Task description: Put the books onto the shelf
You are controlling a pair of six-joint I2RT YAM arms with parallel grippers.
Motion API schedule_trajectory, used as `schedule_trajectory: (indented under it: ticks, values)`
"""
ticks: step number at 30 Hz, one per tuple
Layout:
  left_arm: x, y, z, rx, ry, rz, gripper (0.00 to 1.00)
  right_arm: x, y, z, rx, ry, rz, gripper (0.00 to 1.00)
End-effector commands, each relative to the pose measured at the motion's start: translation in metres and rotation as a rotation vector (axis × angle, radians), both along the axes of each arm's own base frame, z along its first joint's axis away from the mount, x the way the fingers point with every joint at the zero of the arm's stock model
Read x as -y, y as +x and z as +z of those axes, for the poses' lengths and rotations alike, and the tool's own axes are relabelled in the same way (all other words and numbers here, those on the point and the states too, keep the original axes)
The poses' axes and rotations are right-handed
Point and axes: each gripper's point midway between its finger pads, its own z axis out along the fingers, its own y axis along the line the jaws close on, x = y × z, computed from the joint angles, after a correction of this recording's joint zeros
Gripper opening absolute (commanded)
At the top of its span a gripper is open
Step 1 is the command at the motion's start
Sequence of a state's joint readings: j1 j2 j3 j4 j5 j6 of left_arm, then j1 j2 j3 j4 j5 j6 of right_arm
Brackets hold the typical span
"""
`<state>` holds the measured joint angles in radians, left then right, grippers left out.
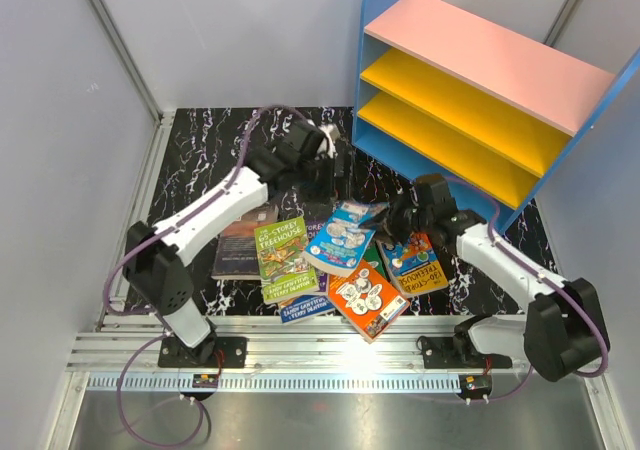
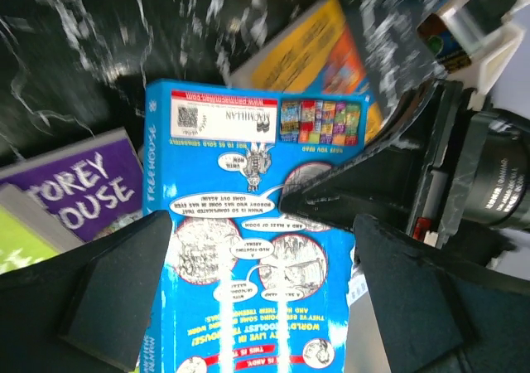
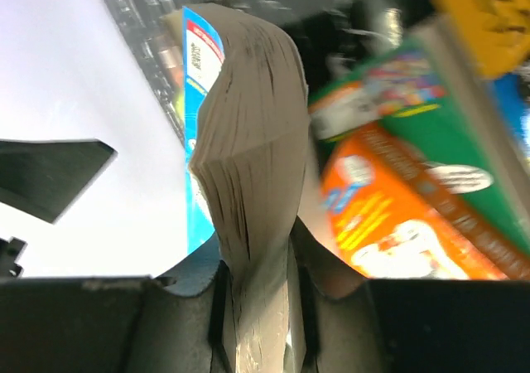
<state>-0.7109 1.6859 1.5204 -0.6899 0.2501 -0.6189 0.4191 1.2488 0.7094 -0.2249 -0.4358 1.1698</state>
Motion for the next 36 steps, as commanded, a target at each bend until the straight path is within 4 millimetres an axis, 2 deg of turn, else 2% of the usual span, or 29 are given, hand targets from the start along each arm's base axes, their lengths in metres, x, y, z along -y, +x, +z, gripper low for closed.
schedule_trajectory:
  ticks: [1,3,4,8,11,12,13,14,16,17,18,20,21,22,24,25,27,28,29,30,31,33,34,36]
  values:
    - [-0.026,0.019,0.083,0.171,-0.089,0.061,0.99,-0.007,0.015,0.093,0.213,0.003,0.067,0.00]
    - [-0.030,0.019,0.100,0.185,-0.126,0.040,0.99,-0.001,0.014,0.111,0.230,-0.037,0.069,0.00]
    - [-0.036,0.021,0.101,0.179,-0.124,0.045,0.99,-0.001,0.018,0.139,0.297,-0.035,0.076,0.00]
    - [-0.042,0.013,0.105,0.188,-0.139,0.007,0.99,0.006,0.012,0.176,0.347,-0.048,0.067,0.00]
    - [-0.029,0.003,0.113,0.169,-0.246,-0.053,0.99,0.008,0.005,0.196,0.378,-0.019,0.061,0.00]
    - [-0.017,-0.004,0.129,0.166,-0.342,-0.108,0.99,0.009,0.003,0.200,0.386,-0.014,0.055,0.00]
    - [-0.013,-0.008,0.127,0.147,-0.378,-0.126,0.99,0.010,0.001,0.203,0.391,-0.009,0.050,0.00]
    - [-0.006,-0.020,0.136,0.098,-0.454,-0.170,0.99,0.014,-0.002,0.211,0.418,-0.006,0.035,0.00]
    - [0.005,-0.024,0.159,0.138,-0.569,-0.223,0.99,0.018,-0.004,0.218,0.446,-0.008,0.013,0.00]
    - [0.008,-0.034,0.161,0.108,-0.618,-0.278,0.99,0.022,-0.007,0.226,0.480,-0.004,0.004,0.00]
    - [0.011,-0.038,0.170,0.081,-0.667,-0.284,0.87,0.025,-0.006,0.229,0.497,-0.009,-0.014,0.00]
    - [0.017,-0.041,0.185,0.112,-0.738,-0.338,0.78,0.029,-0.008,0.237,0.527,-0.003,-0.033,0.00]
    - [0.019,-0.045,0.193,0.110,-0.767,-0.367,0.70,0.031,-0.007,0.240,0.538,-0.004,-0.044,0.00]
    - [0.020,-0.046,0.196,0.107,-0.778,-0.381,0.55,0.031,-0.007,0.240,0.538,-0.003,-0.048,0.00]
    - [0.021,-0.054,0.206,0.080,-0.824,-0.417,0.41,0.032,-0.005,0.241,0.544,-0.002,-0.057,0.00]
    - [0.023,-0.056,0.216,0.119,-0.865,-0.455,0.21,0.032,-0.004,0.240,0.542,-0.001,-0.062,0.00]
    - [0.023,-0.062,0.230,0.120,-0.915,-0.491,0.00,0.032,-0.003,0.241,0.544,0.004,-0.066,0.00]
    - [0.025,-0.061,0.231,0.119,-0.920,-0.491,0.00,0.032,-0.003,0.241,0.542,0.006,-0.070,0.00]
    - [0.025,-0.060,0.234,0.124,-0.924,-0.488,0.00,0.032,-0.002,0.239,0.527,0.002,-0.075,0.04]
    - [0.026,-0.060,0.240,0.135,-0.930,-0.490,0.00,0.033,-0.002,0.238,0.515,-0.002,-0.082,0.40]
    - [0.026,-0.056,0.241,0.139,-0.933,-0.477,0.00,0.034,-0.002,0.241,0.512,-0.001,-0.091,0.56]
    - [0.027,-0.049,0.253,0.161,-0.955,-0.448,0.00,0.034,-0.002,0.242,0.506,0.002,-0.094,0.77]
    - [0.029,-0.045,0.262,0.178,-0.971,-0.444,0.00,0.033,-0.003,0.241,0.498,0.008,-0.096,0.95]
    - [0.029,-0.035,0.279,0.197,-1.012,-0.406,0.00,0.031,-0.003,0.244,0.503,0.029,-0.091,0.99]
